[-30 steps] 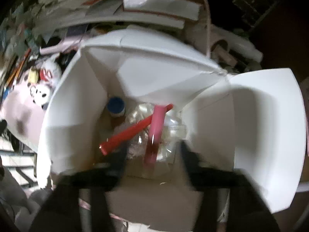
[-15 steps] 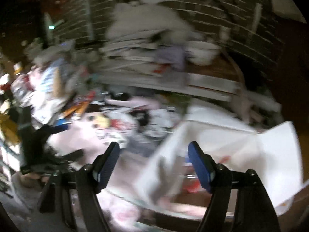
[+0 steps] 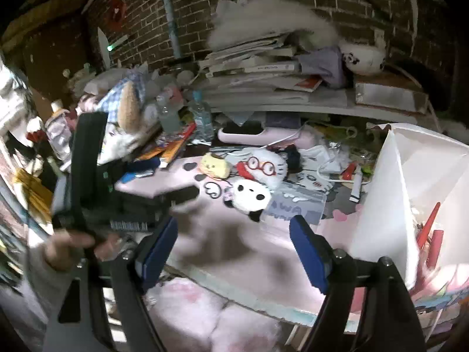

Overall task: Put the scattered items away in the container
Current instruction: 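Withdraw the open right gripper from the box over the desk, then grasp the yellow pudding-dog plush with the left gripper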

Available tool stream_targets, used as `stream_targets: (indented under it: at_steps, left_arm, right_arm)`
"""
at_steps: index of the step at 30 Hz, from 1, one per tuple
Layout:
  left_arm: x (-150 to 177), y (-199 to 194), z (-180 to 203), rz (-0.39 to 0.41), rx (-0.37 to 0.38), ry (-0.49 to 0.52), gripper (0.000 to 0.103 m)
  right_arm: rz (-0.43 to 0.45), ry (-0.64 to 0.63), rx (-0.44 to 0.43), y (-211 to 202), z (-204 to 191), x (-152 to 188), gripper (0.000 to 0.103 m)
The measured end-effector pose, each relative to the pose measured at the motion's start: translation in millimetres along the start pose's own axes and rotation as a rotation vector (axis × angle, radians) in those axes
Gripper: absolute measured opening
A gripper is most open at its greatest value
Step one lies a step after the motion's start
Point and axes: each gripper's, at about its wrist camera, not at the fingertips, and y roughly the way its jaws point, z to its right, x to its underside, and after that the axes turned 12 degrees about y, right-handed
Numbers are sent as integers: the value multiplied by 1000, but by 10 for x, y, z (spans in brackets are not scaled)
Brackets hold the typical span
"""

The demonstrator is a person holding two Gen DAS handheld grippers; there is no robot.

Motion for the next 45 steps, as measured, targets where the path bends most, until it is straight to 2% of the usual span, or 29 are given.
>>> stream_targets:
  at_steps: [2,12,14,16,17,27,29,30,31,38,45]
  left_arm:
    - [-51,88,-34,-2,3,-11,102]
    - [-171,463,-115,-52,64,-37,102]
    - [-172,504,-127,-64,72,-42,96]
    - [-168,551,-126,-85,77,-37,83]
    - [-163,569,-124,-94,76,-33,80]
    - [-151,737,-118,-133,44,-6,76]
    - [-154,747,-103,-140,27,5,71]
    - [-154,748,-91,-146,10,17,61]
    - [-155,744,-77,-153,-3,33,58]
    - [-119,713,-51,-155,3,55,51]
    - [-142,531,-36,-120,15,57,51]
  right_arm:
    - [13,-10,16,53,-25,92,76]
    - [-24,3,-37,223,-48,362,77]
    - [-38,14,-48,257,-37,389,77]
    - [-52,27,-59,295,-22,422,77]
    - [-54,27,-57,310,-18,432,77]
    - [-65,43,-58,366,15,447,77]
    - [-68,50,-60,373,25,449,77]
    - [-71,55,-60,377,33,448,77]
    - [-71,56,-61,377,34,451,77]
    - [-73,65,-63,387,38,454,77]
    - [-69,68,-59,399,42,458,77]
